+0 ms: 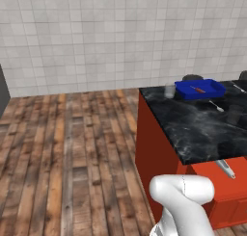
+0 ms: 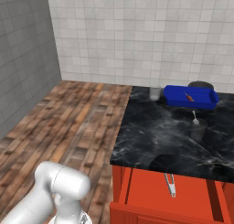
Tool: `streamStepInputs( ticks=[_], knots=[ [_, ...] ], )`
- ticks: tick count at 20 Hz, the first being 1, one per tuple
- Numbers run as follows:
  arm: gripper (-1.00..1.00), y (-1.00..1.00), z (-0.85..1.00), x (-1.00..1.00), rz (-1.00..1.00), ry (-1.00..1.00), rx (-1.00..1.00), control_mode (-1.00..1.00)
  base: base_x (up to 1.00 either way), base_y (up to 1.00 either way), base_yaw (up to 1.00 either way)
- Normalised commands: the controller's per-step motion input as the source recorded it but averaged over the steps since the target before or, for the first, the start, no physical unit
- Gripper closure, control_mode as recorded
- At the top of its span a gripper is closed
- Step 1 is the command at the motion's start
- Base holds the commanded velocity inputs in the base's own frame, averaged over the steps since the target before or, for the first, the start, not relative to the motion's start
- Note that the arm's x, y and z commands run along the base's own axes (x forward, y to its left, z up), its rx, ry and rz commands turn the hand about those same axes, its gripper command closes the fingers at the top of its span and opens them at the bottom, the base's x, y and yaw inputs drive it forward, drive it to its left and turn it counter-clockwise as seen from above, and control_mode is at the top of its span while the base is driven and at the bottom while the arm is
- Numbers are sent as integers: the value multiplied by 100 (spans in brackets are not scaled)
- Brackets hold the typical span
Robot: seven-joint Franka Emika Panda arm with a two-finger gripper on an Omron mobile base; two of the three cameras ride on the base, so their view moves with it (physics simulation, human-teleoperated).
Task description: Take the tongs from the drawer on the right and place them on the dining counter next to the tray containing the hot dog.
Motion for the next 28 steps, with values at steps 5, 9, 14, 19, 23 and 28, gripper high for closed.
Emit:
streamStepInputs(
  ticks=[5, 9, 14, 19, 23, 28],
  knots=[
    [-100, 0, 27, 0, 0, 8, 0, -100, 0, 0, 0],
    [-100, 0, 31, 0, 0, 10, 0, -100, 0, 0, 0],
    [-100, 0, 28, 0, 0, 9, 0, -100, 0, 0, 0],
    [-100, 0, 25, 0, 0, 7, 0, -100, 0, 0, 0],
    [-100, 1, 33, 0, 0, 3, 0, -100, 0, 0, 0],
    [-100, 1, 35, 0, 0, 1, 0, -100, 0, 0, 0]
  ],
)
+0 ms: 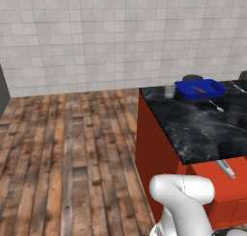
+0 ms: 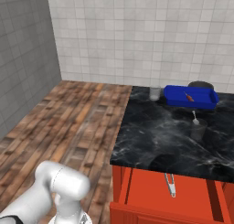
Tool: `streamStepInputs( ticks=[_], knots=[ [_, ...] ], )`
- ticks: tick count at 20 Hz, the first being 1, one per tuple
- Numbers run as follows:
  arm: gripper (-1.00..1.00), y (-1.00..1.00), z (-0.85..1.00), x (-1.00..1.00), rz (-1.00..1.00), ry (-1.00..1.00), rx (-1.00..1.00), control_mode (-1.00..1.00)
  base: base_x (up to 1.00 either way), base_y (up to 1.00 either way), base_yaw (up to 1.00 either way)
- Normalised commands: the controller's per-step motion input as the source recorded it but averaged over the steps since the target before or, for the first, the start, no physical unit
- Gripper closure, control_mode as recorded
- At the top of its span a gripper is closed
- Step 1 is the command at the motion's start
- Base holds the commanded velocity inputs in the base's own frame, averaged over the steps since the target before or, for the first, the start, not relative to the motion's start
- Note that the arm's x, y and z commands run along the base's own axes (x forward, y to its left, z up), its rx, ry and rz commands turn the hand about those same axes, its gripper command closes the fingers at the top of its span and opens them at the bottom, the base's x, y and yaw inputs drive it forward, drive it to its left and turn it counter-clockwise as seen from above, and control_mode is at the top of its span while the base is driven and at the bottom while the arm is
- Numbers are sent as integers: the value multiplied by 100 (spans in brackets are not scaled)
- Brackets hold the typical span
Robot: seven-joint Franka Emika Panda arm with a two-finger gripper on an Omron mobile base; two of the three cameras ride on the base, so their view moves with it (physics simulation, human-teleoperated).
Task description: Take the tongs from the drawer on the right and place them on the dining counter next to the tray containing the hot dog.
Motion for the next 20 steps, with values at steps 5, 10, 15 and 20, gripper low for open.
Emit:
streamStepInputs(
  ticks=[5, 10, 15, 20],
  knots=[
    [-100, 0, 34, 0, 0, 0, 0, -100, 0, 0, 0],
    [-100, 0, 39, 6, 0, 1, 0, -100, 0, 0, 0],
    [-100, 2, 41, 2, 0, 6, 0, -100, 0, 0, 0],
    [-100, 7, 44, 0, 0, 9, 0, -100, 0, 0, 0]
  ],
)
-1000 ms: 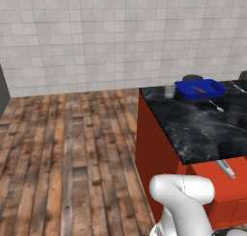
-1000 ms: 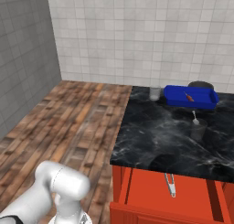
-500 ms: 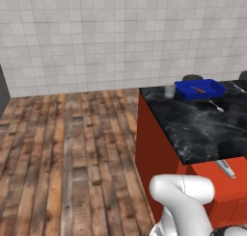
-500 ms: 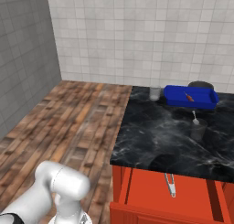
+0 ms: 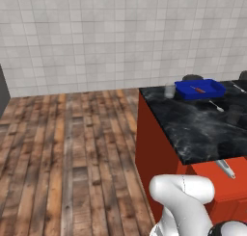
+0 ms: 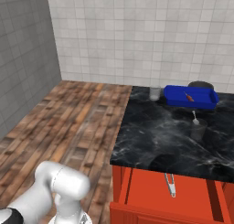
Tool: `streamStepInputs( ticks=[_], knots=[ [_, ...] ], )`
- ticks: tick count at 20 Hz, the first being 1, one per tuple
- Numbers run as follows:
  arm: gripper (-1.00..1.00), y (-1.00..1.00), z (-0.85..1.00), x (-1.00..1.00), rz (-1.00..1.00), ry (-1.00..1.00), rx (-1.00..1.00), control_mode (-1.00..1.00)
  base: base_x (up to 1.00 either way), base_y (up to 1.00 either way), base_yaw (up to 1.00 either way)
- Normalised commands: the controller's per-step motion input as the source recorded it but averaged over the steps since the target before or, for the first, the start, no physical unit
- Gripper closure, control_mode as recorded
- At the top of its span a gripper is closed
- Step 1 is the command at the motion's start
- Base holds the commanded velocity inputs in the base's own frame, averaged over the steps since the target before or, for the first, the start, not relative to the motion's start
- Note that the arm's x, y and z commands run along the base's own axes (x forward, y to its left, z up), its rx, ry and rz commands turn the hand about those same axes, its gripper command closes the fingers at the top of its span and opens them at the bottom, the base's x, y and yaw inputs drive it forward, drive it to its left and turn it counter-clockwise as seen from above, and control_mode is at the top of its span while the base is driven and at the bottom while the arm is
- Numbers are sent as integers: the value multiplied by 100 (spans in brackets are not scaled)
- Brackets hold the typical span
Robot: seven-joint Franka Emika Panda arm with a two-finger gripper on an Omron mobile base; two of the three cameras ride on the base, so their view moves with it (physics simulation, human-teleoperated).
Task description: Take the tongs from the drawer on the right and place them on the dining counter next to the tray containing the hot dog.
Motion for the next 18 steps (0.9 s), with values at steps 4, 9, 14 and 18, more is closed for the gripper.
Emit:
streamStepInputs(
  ticks=[4, 9, 14, 18],
  knots=[
    [-100, 7, 43, 5, 0, 13, 0, -100, 0, 0, 0],
    [-100, 6, 33, 31, 0, 13, 0, -100, 0, 0, 0],
    [-100, 10, 33, 22, 0, 12, 0, -100, 0, 0, 0],
    [-100, 13, 21, 21, 0, 13, 0, -100, 0, 0, 0]
  ],
)
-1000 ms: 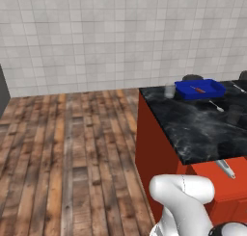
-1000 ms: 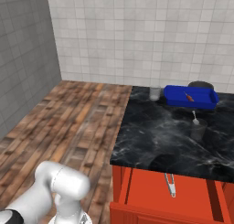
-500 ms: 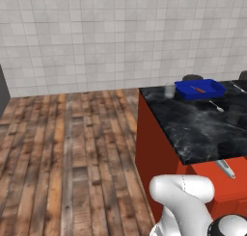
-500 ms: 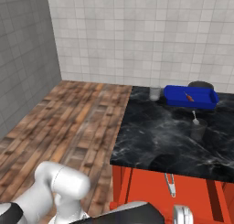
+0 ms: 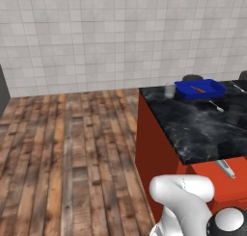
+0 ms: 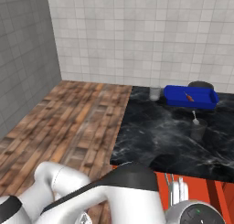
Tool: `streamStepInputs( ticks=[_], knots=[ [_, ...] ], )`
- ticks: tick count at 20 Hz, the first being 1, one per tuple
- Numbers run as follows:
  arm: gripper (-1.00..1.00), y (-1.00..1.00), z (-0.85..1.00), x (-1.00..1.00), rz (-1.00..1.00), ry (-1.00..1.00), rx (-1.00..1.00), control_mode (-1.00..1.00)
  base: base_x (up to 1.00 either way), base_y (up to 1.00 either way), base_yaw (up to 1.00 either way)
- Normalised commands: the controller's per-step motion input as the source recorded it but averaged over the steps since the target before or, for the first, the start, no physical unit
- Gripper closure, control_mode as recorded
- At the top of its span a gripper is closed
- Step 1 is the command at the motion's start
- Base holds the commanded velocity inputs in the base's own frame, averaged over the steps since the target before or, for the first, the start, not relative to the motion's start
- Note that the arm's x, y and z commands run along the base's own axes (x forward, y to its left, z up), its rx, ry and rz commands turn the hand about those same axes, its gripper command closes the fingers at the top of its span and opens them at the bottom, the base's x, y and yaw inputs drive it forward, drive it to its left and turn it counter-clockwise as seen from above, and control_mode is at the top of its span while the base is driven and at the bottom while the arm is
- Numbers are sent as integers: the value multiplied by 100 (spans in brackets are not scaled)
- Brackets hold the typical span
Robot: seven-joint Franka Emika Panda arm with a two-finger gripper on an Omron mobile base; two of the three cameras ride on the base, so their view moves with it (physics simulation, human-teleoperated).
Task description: Take the tongs from the drawer on the right and place them on the dining counter next to the tray containing the hot dog.
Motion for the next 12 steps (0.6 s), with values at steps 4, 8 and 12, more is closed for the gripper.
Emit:
streamStepInputs(
  ticks=[4, 8, 12],
  knots=[
    [-100, 8, 4, 33, 0, 17, 0, -100, 0, 0, 0],
    [-100, 2, 0, 38, 0, 20, 0, -100, 0, 0, 0],
    [-100, 0, 0, 28, 0, 18, 0, -100, 0, 0, 0]
  ],
)
